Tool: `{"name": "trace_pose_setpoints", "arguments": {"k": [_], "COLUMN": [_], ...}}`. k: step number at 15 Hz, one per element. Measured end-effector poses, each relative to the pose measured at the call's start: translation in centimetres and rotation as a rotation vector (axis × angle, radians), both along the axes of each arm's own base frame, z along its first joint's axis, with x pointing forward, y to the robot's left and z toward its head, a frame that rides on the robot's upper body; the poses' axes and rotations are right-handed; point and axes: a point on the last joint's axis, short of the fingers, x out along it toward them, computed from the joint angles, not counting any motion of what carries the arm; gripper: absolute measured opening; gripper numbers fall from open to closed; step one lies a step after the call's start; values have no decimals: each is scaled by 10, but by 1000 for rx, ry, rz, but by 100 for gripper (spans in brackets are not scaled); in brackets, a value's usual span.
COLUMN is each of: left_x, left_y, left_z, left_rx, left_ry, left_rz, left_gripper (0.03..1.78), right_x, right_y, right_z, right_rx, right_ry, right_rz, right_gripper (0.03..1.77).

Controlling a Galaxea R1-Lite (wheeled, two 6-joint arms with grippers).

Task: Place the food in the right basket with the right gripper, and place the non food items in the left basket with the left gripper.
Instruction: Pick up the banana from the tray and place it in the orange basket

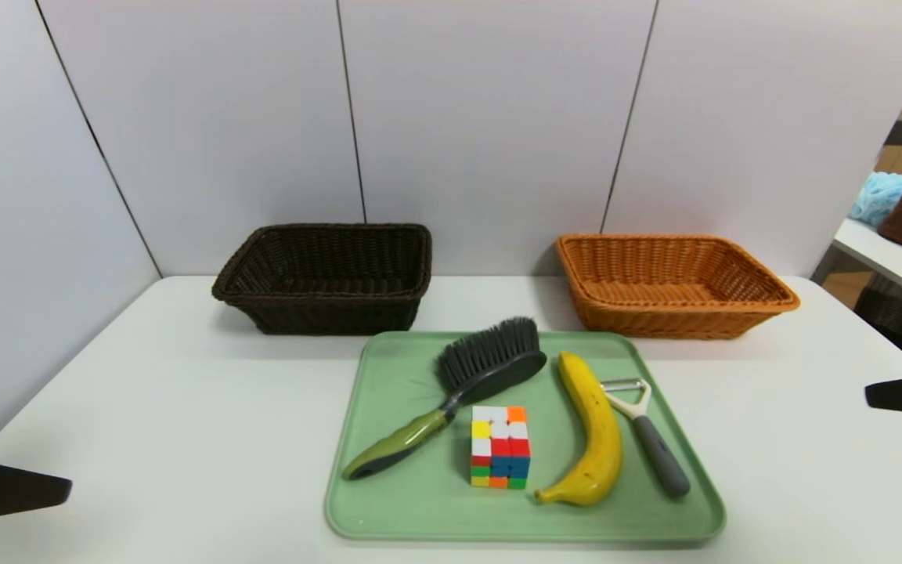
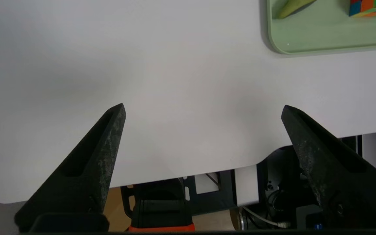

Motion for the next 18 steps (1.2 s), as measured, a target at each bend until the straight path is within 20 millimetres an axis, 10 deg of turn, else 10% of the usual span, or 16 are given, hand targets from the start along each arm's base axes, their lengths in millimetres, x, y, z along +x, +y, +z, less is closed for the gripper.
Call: {"name": "trace_pose_setpoints", "arguments": {"k": [7, 18], "left_x": [15, 22], "left_y": [-38, -45], "left_z": [-18, -35], "left_rx": [-83, -32], "left_ry": [206, 294], "left_rz": [-84, -91], "left_gripper": [169, 169], "right_x": [36, 100], "right_y": [38, 103], "right_z": [-12, -12], "right_rx": [-40, -111], "right_ry": [234, 448], "right_rz": [-24, -89], "right_gripper": [170, 170]}}
